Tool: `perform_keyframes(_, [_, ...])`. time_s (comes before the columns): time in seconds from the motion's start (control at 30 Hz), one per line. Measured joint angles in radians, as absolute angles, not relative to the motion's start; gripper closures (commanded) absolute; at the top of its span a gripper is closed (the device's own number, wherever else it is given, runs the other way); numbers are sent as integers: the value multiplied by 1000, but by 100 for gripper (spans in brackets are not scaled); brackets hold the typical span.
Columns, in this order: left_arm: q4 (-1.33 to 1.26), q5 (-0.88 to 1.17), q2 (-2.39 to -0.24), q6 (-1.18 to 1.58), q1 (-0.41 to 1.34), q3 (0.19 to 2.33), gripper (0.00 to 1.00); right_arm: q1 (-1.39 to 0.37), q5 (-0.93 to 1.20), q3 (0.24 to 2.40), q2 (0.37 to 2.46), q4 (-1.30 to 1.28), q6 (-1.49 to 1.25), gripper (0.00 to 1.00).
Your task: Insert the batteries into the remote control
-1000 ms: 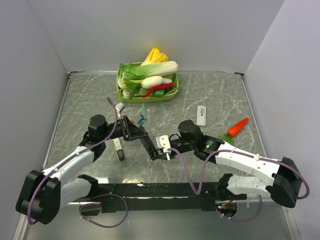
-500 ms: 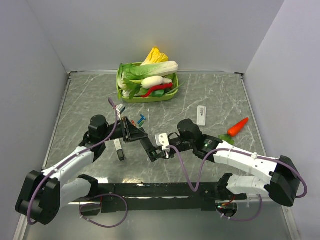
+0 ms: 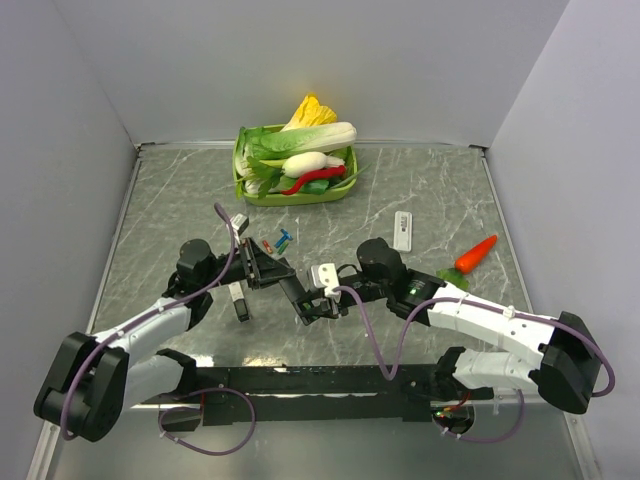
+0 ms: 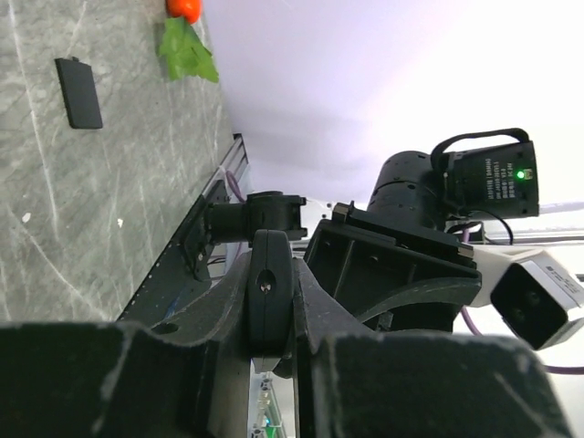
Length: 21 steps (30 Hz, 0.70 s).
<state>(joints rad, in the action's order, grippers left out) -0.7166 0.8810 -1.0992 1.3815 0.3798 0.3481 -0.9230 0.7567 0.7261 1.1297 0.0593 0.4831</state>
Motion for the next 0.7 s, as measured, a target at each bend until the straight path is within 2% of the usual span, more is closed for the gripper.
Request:
perform_keyframes(0.5, [-636, 893, -1089, 1351, 393, 367, 99, -911, 733, 808, 1128, -15, 438, 57])
perform_keyframes(0.53, [-634, 893, -1089, 1351, 394, 367, 99, -911, 734, 814, 1129, -16, 434, 56])
perform_keyframes(0.63, [-624, 893, -1090, 1351, 394, 367, 99, -911, 734, 830, 1128, -14, 403, 39])
perform_keyframes(0.7, [-624, 892, -1094, 1351, 394, 366, 99, -911, 729, 839, 1127, -13, 376, 34])
